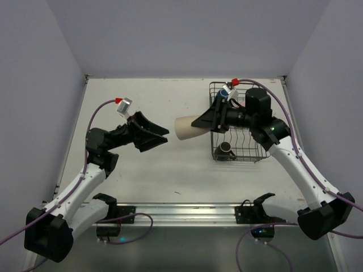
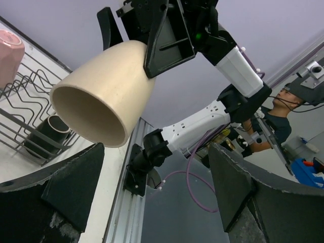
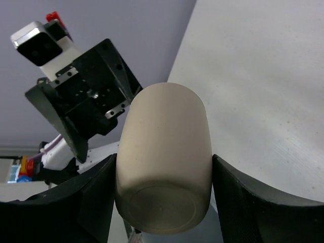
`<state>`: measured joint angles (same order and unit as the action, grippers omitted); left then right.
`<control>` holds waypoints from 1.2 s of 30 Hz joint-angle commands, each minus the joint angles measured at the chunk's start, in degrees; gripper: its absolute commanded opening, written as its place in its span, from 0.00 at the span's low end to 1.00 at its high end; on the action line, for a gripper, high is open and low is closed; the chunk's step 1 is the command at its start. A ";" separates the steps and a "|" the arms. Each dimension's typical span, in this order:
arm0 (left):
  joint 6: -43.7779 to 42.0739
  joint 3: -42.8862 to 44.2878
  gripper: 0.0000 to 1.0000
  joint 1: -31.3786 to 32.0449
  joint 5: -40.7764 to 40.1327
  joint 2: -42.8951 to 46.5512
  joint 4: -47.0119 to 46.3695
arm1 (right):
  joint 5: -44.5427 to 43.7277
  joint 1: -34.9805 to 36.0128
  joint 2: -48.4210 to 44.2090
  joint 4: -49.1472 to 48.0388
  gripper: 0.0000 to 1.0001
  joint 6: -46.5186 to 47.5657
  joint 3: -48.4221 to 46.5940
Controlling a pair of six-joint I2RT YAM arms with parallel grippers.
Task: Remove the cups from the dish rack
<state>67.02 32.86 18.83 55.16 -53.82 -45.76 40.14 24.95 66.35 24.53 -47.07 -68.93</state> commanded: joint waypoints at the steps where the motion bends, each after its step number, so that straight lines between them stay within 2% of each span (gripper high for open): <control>1: 1.88 -0.96 0.87 0.42 -0.58 1.44 -3.29 | 3.72 2.12 0.80 -11.70 0.00 -5.05 -1.73; 10: 3.28 -0.26 0.85 0.86 -2.77 1.26 -4.25 | 3.54 7.21 5.89 -18.28 0.00 -8.74 -2.97; 13: 4.78 -0.34 0.81 1.03 -4.18 1.44 -6.62 | 3.54 8.27 7.39 -19.87 0.00 -9.62 -3.32; 16: 5.57 -0.25 0.70 1.12 -5.41 2.05 -7.85 | 3.81 9.24 8.09 -21.54 0.00 -10.32 -3.32; 17: 5.57 -0.17 0.57 1.12 -5.58 2.32 -7.86 | 3.89 9.24 8.27 -21.72 0.00 -10.50 -3.32; 20: 5.57 -0.17 0.32 1.12 -5.67 2.49 -7.94 | 4.42 9.41 8.45 -23.48 0.00 -11.81 -2.71; 22: 5.57 -0.25 0.27 1.12 -5.50 2.23 -7.77 | 4.86 9.33 8.45 -24.01 0.00 -12.34 -2.79; 23: 5.57 -0.25 0.16 1.12 -5.50 1.97 -7.68 | 4.95 9.41 8.62 -24.01 0.01 -12.43 -2.79; 25: 5.23 -0.08 0.00 1.12 -5.15 1.97 -6.55 | 4.43 9.41 8.45 -23.31 0.14 -12.43 -2.88; 26: 4.87 0.01 0.00 1.12 -4.97 2.23 -5.93 | 4.07 9.33 8.19 -22.35 0.34 -11.91 -3.14; 28: 2.52 0.80 0.00 1.12 -5.06 2.84 -2.26 | 3.02 9.24 7.92 -17.80 0.58 -9.72 -4.55; 29: 1.02 1.41 0.00 1.03 -5.32 3.72 0.21 | 2.23 9.24 7.83 -15.85 0.77 -8.58 -5.25; 30: -0.91 2.29 0.00 1.03 -5.84 4.07 3.97 | 1.00 9.24 7.75 -12.96 0.84 -7.00 -7.52; 31: -6.24 5.17 0.00 1.03 -6.28 4.34 13.41 | -0.75 9.24 7.75 -6.23 0.92 -3.07 -8.84; 32: -9.42 6.93 0.00 0.95 -6.90 4.43 18.46 | -4.77 9.24 7.75 -3.03 0.99 -1.38 -10.25; 33: -12.50 8.87 0.00 0.95 -9.17 4.17 24.34 | -7.42 9.07 7.83 0.74 0.99 0.29 -12.96; 34: -19.14 11.06 0.00 0.86 -10.58 3.90 30.23 | -10.32 9.06 8.09 7.56 0.99 3.36 -14.21; 35: -22.17 15.09 0.00 0.51 -11.99 2.86 40.64 | -15.74 9.15 8.27 10.50 0.99 4.69 -15.44; 36: -24.90 16.87 0.00 0.33 -15.48 2.24 45.45 | -18.32 8.98 8.45 13.41 0.99 6.62 -17.10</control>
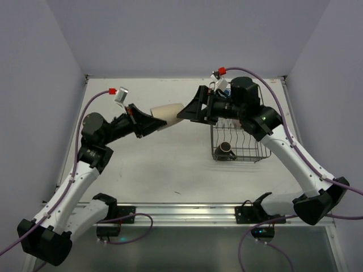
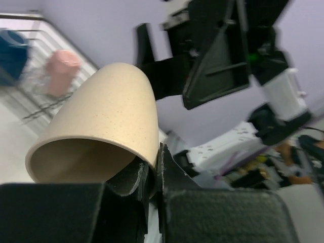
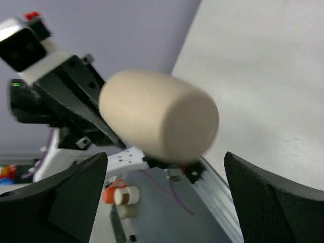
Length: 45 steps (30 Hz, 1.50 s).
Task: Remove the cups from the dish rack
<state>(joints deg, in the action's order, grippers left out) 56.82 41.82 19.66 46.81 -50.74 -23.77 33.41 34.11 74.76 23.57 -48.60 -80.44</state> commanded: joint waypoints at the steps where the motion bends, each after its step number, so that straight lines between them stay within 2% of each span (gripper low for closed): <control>1: -19.59 9.66 0.00 -0.76 -9.08 -1.37 32.99 | -14.13 -0.18 0.38 19.09 0.99 8.78 -6.30; 4: -26.38 15.20 0.00 -1.20 -17.95 -4.10 42.99 | -21.97 -0.27 0.47 24.74 0.99 10.36 -6.92; 5: -27.71 16.52 0.00 -1.29 -21.20 -6.10 49.63 | -23.29 -0.36 0.65 25.64 0.99 10.63 -6.92; 6: -28.77 19.06 0.00 -1.29 -28.80 -7.60 53.44 | -24.52 -0.27 0.82 26.69 0.99 10.72 -6.92; 7: -30.43 20.39 0.00 -1.38 -33.05 -9.18 60.26 | -27.05 -0.27 1.00 28.53 0.99 10.81 -7.01; 8: -31.32 21.53 0.00 -1.29 -37.71 -12.51 62.68 | -28.12 -0.18 1.44 29.24 0.99 10.98 -7.18; 9: -32.20 22.76 0.00 -1.29 -45.93 -14.11 64.71 | -28.92 -0.18 1.61 29.86 0.99 11.33 -7.27; 12: -34.05 25.22 0.00 -1.47 -60.90 -19.12 69.99 | -29.80 -0.18 2.67 30.92 0.99 12.38 -7.62; 18: -32.30 32.08 0.00 -1.73 -70.69 -29.67 75.36 | -32.00 -0.18 4.95 33.56 0.99 14.58 -8.50; 25: -35.89 38.07 0.00 -8.22 -66.16 -45.48 76.69 | -32.53 -0.18 4.69 34.70 0.99 17.13 -8.15; 33: -37.22 38.59 0.00 -11.49 -57.89 -49.45 73.43 | -31.74 -0.27 4.17 34.96 0.99 19.42 -5.87; 39: -37.57 39.56 0.00 -12.19 -56.04 -51.48 73.43 | -30.68 -0.27 2.85 33.73 0.99 19.68 -4.02; 43: -37.92 39.12 0.13 -12.54 -55.33 -52.18 72.81 | -31.21 -0.27 2.93 33.56 0.99 19.68 -3.49; 45: -37.92 38.60 0.15 -12.63 -55.77 -52.44 72.64 | -31.82 -0.36 2.93 33.73 0.99 19.60 -3.14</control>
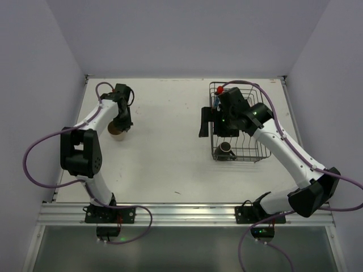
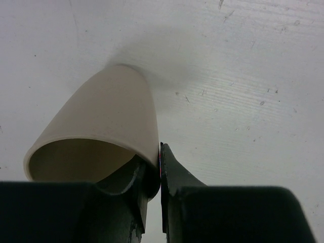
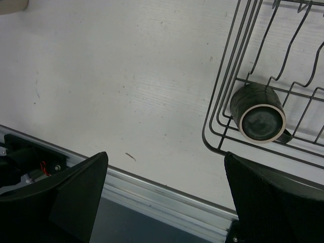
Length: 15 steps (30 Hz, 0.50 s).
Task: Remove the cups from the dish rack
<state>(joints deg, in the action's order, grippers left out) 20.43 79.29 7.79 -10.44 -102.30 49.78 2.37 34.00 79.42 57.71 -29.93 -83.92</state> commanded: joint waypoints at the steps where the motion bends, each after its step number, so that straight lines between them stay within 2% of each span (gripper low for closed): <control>1: -1.35 0.96 0.18 -0.85 1.21 -0.80 -1.09 | -1.05 -0.25 -1.63 -0.41 0.99 1.02 0.42; 3: -1.09 0.69 0.23 -1.20 0.16 -0.53 -1.18 | -2.10 -0.25 -1.72 -0.06 0.99 1.02 0.95; 4: -0.65 0.61 0.33 -1.46 -0.46 0.17 -1.09 | -2.28 -0.25 -1.81 0.12 0.99 0.93 1.04; 6: -0.13 0.87 0.46 -1.99 -2.56 0.96 -0.74 | -6.13 -0.16 -1.63 1.25 0.99 0.58 1.56; 11: 0.23 2.80 0.50 -3.13 -5.47 3.77 0.84 | -13.70 -0.25 -0.93 3.63 0.99 -0.74 3.93; 15: 0.23 4.03 0.57 -3.31 -5.12 6.14 1.46 | -16.34 -0.34 -1.54 3.81 0.99 -0.92 6.39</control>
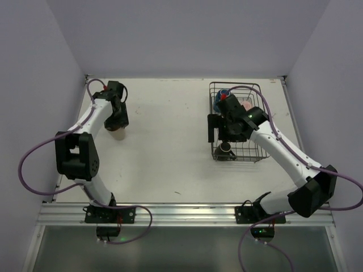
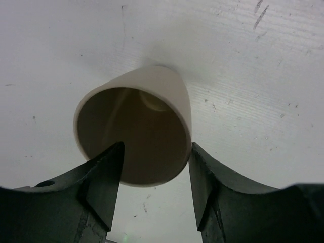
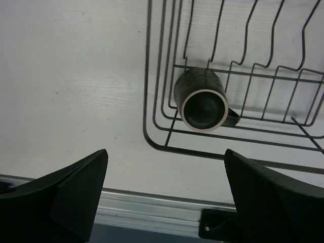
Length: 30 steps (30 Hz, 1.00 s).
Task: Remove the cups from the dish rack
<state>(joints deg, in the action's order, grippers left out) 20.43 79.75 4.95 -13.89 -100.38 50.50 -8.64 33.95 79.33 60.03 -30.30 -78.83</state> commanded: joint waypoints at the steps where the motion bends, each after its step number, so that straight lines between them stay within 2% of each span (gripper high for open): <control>1: 0.32 4.10 0.58 -0.47 -1.58 4.92 1.09 | -5.85 -0.38 -1.55 1.41 0.99 -0.11 1.74; 8: -0.03 6.73 0.63 -0.47 0.44 10.37 2.15 | -10.25 -0.64 -3.39 1.32 0.99 7.35 2.80; 16: 1.20 8.85 0.64 -0.38 2.11 17.49 0.75 | -7.71 -0.82 -4.53 0.35 0.98 16.68 4.12; 19: 0.67 5.70 0.64 -0.20 8.16 22.05 -4.96 | -3.60 -0.91 -4.27 -0.35 0.96 20.89 4.21; 24: 1.37 -2.83 0.64 -0.29 27.22 30.40 -18.75 | 5.20 -1.26 -4.18 -1.58 0.94 29.86 4.29; 26: 2.16 -6.35 0.64 -0.29 31.27 32.08 -21.83 | 8.36 -1.26 -3.22 -1.41 0.93 32.30 3.77; 30: 2.87 -8.55 0.64 -0.21 37.09 34.98 -25.53 | 8.29 -1.26 0.82 -1.75 0.91 33.20 5.08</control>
<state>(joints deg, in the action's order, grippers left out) 22.13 72.53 4.91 13.56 -66.94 32.16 -3.62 32.93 77.54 59.11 -2.09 -74.56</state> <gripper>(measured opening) 0.639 0.912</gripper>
